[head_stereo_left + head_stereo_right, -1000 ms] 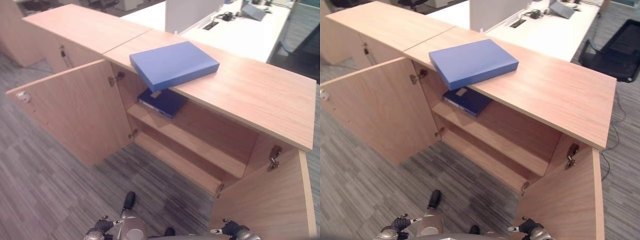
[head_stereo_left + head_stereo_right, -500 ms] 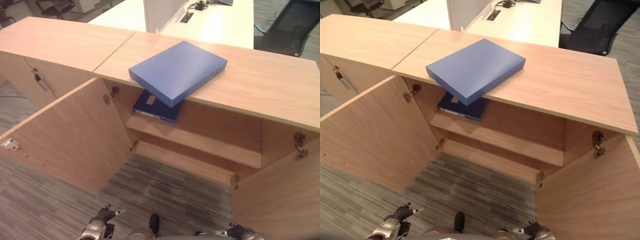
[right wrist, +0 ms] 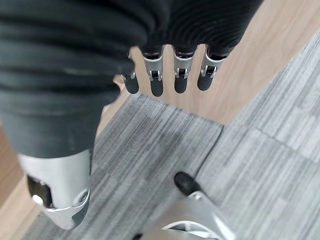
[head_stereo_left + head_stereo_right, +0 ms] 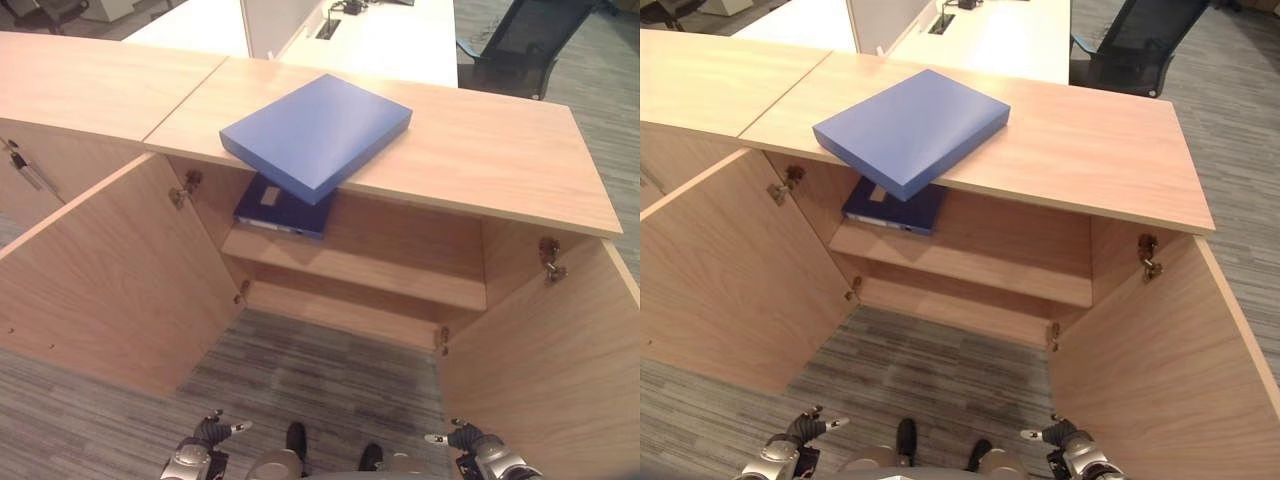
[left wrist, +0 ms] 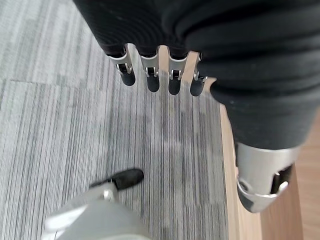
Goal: Put the empty folder in the office cabinet
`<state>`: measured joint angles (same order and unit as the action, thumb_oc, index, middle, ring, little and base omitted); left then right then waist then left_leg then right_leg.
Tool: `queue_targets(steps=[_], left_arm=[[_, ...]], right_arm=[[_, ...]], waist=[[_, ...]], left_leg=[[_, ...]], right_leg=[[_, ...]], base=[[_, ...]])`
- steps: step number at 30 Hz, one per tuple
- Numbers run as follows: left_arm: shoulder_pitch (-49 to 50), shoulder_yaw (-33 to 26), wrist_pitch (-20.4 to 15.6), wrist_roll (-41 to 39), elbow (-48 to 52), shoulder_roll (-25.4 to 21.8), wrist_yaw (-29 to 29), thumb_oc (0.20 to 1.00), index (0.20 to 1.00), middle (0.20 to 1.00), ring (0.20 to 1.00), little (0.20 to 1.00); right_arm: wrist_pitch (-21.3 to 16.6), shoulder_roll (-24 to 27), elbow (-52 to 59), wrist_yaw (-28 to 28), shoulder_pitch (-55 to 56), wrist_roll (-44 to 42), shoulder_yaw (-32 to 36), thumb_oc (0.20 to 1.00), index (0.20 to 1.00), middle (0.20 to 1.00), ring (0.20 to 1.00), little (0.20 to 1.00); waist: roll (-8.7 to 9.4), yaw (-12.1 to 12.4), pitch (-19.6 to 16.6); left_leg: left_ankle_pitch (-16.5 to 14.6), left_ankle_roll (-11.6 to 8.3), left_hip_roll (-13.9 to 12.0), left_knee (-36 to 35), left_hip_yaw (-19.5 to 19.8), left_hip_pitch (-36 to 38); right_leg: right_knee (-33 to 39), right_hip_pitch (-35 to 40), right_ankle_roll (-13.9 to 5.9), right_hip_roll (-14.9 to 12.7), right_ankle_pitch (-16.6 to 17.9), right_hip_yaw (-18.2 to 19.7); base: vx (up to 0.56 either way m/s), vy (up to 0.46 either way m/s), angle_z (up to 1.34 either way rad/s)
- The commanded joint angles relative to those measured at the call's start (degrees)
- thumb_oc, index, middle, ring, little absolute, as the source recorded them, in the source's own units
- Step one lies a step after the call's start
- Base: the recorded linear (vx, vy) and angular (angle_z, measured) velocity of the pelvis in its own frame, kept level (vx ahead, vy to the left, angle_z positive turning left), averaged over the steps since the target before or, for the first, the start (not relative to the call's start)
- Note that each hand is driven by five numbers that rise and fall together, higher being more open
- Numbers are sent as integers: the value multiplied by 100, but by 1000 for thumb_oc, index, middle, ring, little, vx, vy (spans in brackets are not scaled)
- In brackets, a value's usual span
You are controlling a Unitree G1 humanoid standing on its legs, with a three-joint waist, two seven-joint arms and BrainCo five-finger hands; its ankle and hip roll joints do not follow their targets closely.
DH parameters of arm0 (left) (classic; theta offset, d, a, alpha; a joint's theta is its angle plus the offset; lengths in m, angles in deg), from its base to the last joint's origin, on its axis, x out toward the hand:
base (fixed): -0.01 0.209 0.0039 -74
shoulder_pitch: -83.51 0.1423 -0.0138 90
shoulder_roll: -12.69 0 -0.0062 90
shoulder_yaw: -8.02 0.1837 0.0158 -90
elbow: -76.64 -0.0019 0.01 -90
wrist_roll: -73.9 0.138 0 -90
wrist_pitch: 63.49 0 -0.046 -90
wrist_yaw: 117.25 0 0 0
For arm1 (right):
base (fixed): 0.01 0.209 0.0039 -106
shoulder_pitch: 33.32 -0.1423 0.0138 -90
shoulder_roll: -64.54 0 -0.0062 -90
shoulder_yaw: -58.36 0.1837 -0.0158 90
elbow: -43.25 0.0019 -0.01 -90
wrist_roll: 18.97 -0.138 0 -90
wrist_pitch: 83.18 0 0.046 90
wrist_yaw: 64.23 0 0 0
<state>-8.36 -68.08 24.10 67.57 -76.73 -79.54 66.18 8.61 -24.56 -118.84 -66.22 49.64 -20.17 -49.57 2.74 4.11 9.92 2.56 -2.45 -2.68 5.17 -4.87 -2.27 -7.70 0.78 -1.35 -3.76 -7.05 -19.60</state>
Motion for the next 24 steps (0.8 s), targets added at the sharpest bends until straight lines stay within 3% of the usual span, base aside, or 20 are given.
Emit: queue_targets(steps=[1, 2, 3, 4, 5, 7, 9, 11, 13, 17, 22, 24], left_arm=[[-95, 45, -146, -160, 781, -124, -58, 1000, 1000, 1000, 1000, 1000], [-53, 43, -143, -226, 955, -125, -65, 1000, 1000, 1000, 1000, 1000], [-51, 43, -141, -226, 957, -125, -65, 1000, 1000, 1000, 1000, 1000], [102, 21, -101, -329, 1368, -203, -116, 1000, 1000, 1000, 1000, 1000], [147, -15, -85, -403, 1451, -245, -112, 1000, 1000, 1000, 1000, 1000], [131, -4, -82, -524, 1474, -197, -83, 1000, 1000, 1000, 1000, 1000], [130, 20, -62, -525, 1474, -138, -64, 1000, 1000, 1000, 1000, 1000], [207, 22, -30, -518, 1648, -111, -94, 1000, 1000, 1000, 1000, 1000], [316, -16, -54, -918, 2032, -130, -248, 1000, 1000, 1000, 1000, 1000], [440, -99, -28, -1443, 2594, -245, -355, 1000, 1000, 1000, 1000, 1000], [611, -217, -41, -1747, 3111, -340, -426, 1000, 1000, 1000, 1000, 1000], [797, -388, -59, -1799, 3771, -504, -396, 1000, 1000, 1000, 1000, 1000]], right_arm=[[-82, 241, 109, -12, -213, -170, -300, 1000, 1000, 1000, 1000, 1000], [-64, 264, 118, -1, -216, -122, -314, 1000, 1000, 1000, 1000, 1000], [-64, 264, 119, -1, -216, -122, -315, 1000, 1000, 1000, 1000, 1000], [-19, 306, 135, 17, -200, -62, -305, 1000, 1000, 1000, 1000, 1000], [-3, 324, 130, 20, -189, -66, -271, 1000, 1000, 1000, 1000, 1000], [-1, 368, 93, 8, -174, -94, -177, 1000, 1000, 1000, 1000, 1000], [9, 368, 66, -3, -100, -83, -91, 1000, 1000, 1000, 1000, 1000], [44, 358, 45, -13, -12, -89, 14, 1000, 1000, 1000, 1000, 1000], [87, 321, 22, 28, 30, -27, 50, 1000, 1000, 1000, 1000, 1000], [160, 312, 51, 78, -67, 0, 92, 1000, 1000, 1000, 1000, 1000], [175, 272, 122, 108, -89, 55, 94, 1000, 1000, 1000, 1000, 1000], [198, 244, 163, 105, -100, 84, 133, 1000, 1000, 1000, 1000, 1000]], waist=[[237, 182, 190], [266, 163, 176], [265, 167, 181], [265, 185, 85], [235, 227, 31], [108, 190, -100], [9, 151, -188], [-77, 129, -266], [-112, 142, -303], [-167, 156, -275], [-164, 181, -270], [-150, 240, -267]], left_leg=[[-790, 25, 365, 1696, 390, -746], [-830, 27, 142, 1514, 412, -733], [-832, 27, 140, 1513, 409, -725], [-524, 14, -195, 876, 454, -529], [-261, -16, -332, 302, 647, -439], [-35, -143, -553, -376, 986, -274], [54, -236, -589, -646, 985, -112], [70, -260, -507, -933, 959, 148], [-73, -169, -236, -1017, 893, 299], [-194, -16, 4, -1017, 802, 328], [-279, 90, 158, -1017, 743, 370], [-349, 167, 269, -1017, 672, 403]], right_leg=[[672, 174, -233, -70, 567, 235], [705, 189, -285, -122, 558, 228], [707, 195, -285, -121, 558, 231], [707, 169, -338, -141, 500, 264], [708, 172, -354, -93, 462, 332], [728, 220, -395, -72, 363, 397], [772, 309, -414, -99, 353, 341], [836, 409, -445, -188, 418, 343], [860, 398, -601, -437, 577, 381], [770, 280, -746, -647, 687, 473], [742, 261, -845, -798, 777, 495], [748, 249, -930, -925, 894, 474]], base=[[-30, -18, -9], [-29, -18, -24], [53, 54, -37], [89, 80, -18], [124, 116, -7], [128, 139, -2], [132, 173, -8], [145, 257, -9], [96, 366, -3], [9, 223, -9], [14, 121, -11], [21, 163, -4]])
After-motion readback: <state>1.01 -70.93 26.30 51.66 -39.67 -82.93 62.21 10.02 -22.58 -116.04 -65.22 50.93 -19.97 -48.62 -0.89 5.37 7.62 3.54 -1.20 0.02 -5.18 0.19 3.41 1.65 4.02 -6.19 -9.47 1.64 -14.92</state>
